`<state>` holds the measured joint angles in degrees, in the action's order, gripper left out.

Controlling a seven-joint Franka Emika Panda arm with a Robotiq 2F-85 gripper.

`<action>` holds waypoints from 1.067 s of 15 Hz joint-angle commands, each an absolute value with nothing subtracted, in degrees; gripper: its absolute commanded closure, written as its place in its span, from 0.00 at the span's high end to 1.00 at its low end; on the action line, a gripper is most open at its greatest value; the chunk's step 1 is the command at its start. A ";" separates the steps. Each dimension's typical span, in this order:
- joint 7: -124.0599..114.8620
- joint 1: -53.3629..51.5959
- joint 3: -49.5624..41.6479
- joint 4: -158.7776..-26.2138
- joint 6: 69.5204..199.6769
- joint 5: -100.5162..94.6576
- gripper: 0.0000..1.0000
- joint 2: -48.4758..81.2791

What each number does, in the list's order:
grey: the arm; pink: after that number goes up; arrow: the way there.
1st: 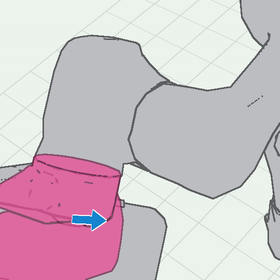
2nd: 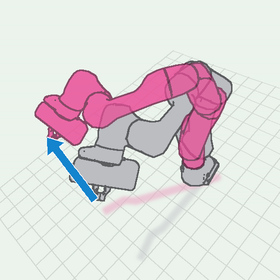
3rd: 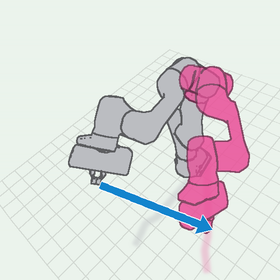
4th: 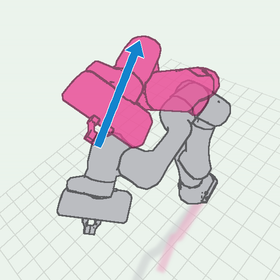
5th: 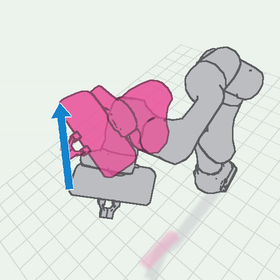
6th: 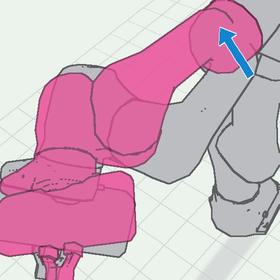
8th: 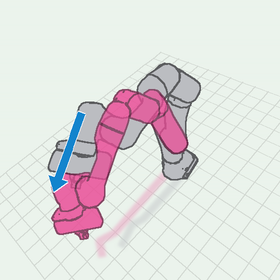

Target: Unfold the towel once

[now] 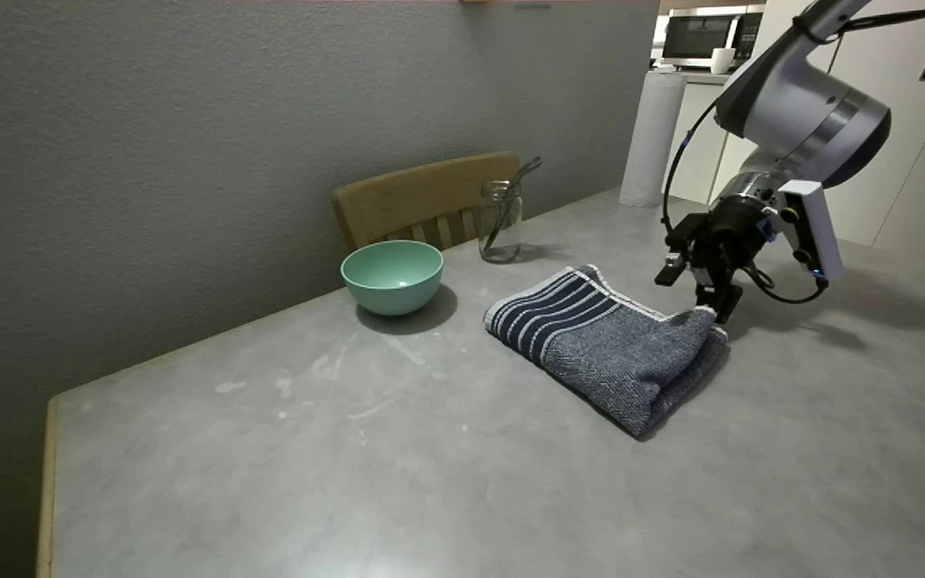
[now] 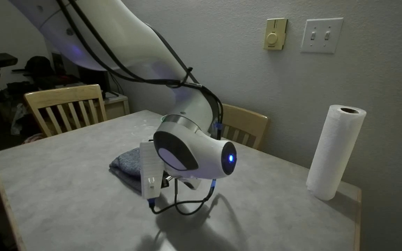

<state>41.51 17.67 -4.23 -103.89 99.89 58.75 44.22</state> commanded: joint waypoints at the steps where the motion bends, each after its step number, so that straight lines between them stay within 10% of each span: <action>1: 39.84 18.08 -4.53 -103.42 99.28 59.84 1.00 45.24; 16: 37.18 12.33 -3.92 -104.23 111.71 51.37 1.00 42.64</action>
<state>37.62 12.87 -4.59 -103.65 108.64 52.74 43.10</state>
